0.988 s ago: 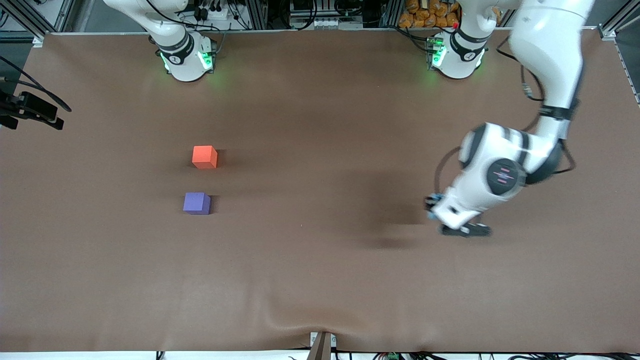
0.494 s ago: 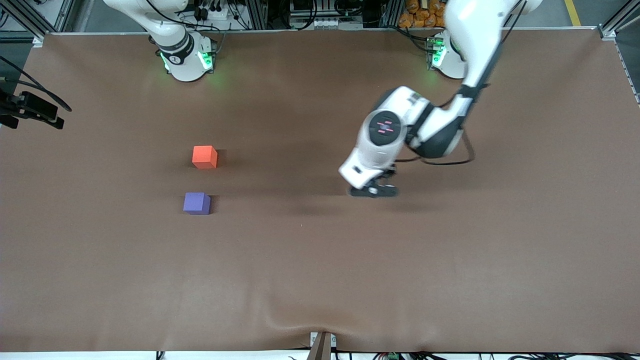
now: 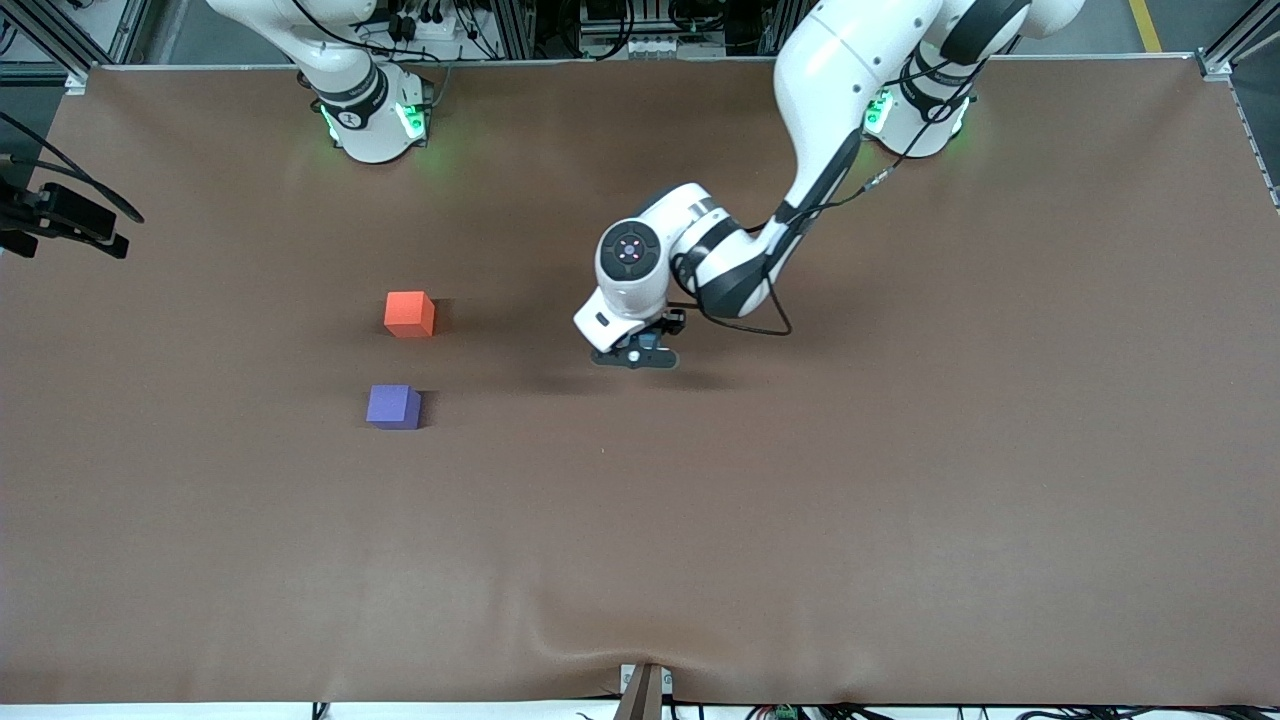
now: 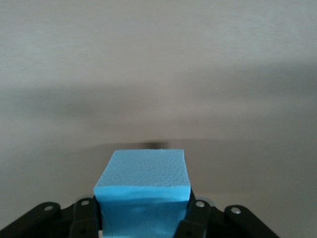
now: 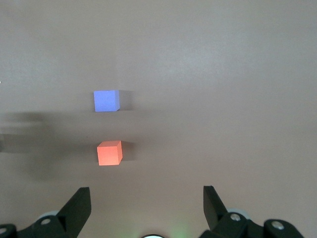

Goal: Place blue block between orange and purple blocks
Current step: 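Carry the light-blue cube with the left gripper toward the table middle, then set the cube down, open the left gripper and withdraw it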

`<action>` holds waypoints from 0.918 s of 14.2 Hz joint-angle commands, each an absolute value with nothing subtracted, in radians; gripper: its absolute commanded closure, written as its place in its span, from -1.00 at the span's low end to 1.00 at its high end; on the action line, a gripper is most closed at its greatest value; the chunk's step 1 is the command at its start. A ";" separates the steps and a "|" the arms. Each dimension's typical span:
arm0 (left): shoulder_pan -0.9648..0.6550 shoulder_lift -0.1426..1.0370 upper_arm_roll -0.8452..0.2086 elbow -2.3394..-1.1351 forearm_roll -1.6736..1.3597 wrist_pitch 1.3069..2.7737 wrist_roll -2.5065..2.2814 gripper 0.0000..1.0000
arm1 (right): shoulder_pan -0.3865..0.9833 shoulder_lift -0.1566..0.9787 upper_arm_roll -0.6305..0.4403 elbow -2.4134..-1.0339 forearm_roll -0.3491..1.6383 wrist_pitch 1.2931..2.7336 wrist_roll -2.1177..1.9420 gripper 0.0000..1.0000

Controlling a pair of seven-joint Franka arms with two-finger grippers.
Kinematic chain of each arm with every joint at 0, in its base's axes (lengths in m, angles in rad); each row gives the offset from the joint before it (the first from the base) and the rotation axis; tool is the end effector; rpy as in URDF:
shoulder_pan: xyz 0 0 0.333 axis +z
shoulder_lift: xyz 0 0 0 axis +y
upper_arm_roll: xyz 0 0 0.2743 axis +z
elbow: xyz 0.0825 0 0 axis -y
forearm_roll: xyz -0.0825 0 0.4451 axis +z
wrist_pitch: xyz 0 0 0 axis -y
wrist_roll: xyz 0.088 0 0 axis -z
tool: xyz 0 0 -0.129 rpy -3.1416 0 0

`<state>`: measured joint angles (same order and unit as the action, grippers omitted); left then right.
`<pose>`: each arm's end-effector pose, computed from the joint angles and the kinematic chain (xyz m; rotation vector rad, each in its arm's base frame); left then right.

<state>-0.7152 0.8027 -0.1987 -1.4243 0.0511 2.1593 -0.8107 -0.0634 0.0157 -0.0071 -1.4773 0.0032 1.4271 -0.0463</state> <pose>0.4658 -0.5740 0.1324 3.1077 -0.1200 -0.1741 0.6020 -0.0420 0.5883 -3.1328 0.0374 0.1028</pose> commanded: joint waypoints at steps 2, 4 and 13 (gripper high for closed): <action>-0.799 0.842 -0.129 -1.384 0.046 2.224 -0.842 -0.76 | -0.074 0.021 0.003 -1.462 -0.002 1.416 -0.034 -1.00; -0.801 0.821 -0.126 -1.385 0.048 2.223 -0.845 -1.00 | -0.074 0.021 0.003 -1.462 -0.002 1.416 -0.034 -1.00; -0.571 0.491 -0.124 -1.393 0.051 2.027 -0.830 -1.00 | -0.075 0.035 0.003 -1.462 -0.011 1.422 -0.049 -1.00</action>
